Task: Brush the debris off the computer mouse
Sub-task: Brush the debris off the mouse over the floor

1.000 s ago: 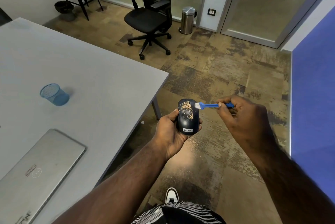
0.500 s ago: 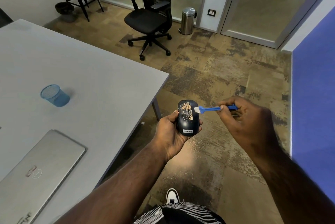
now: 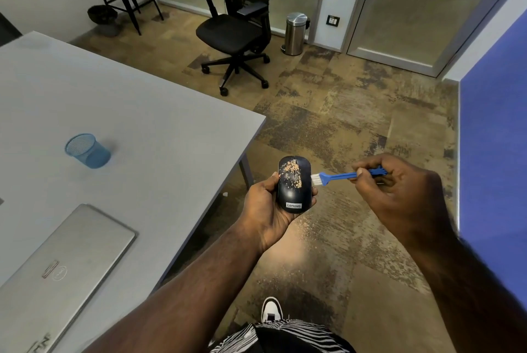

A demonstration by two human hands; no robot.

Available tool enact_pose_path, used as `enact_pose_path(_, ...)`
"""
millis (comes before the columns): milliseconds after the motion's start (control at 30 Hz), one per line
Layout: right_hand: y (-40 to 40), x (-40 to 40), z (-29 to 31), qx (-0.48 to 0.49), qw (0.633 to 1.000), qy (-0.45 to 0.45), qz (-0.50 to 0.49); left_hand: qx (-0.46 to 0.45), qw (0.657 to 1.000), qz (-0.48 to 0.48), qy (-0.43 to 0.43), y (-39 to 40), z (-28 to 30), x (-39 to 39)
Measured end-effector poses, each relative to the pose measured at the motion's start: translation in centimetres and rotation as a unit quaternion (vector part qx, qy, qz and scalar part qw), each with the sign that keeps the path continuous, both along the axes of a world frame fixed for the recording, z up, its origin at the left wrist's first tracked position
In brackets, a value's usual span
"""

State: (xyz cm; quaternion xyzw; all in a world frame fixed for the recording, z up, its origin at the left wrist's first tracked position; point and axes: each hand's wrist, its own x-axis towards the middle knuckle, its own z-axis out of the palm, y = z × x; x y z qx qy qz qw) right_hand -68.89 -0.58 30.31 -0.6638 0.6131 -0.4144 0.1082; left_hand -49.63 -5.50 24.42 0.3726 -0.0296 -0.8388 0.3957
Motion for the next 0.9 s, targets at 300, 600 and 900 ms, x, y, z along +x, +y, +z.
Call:
enact_pose_path(300,0.0,-0.4,-0.4,0.01,1.0,-0.001,0.02,0.0,1.0,-0.014,0.018,0.2,0.2,0.1)
enact_pose_path(600,1.0,-0.8,-0.5,0.036,0.997,0.008,0.069,-0.009,1.0,0.01,0.007,0.1,0.3,0.3)
enact_pose_path(900,0.8,-0.5,-0.9,0.015,0.998,0.009,0.056,-0.012,1.0,0.008,-0.003,0.4,0.3,0.1)
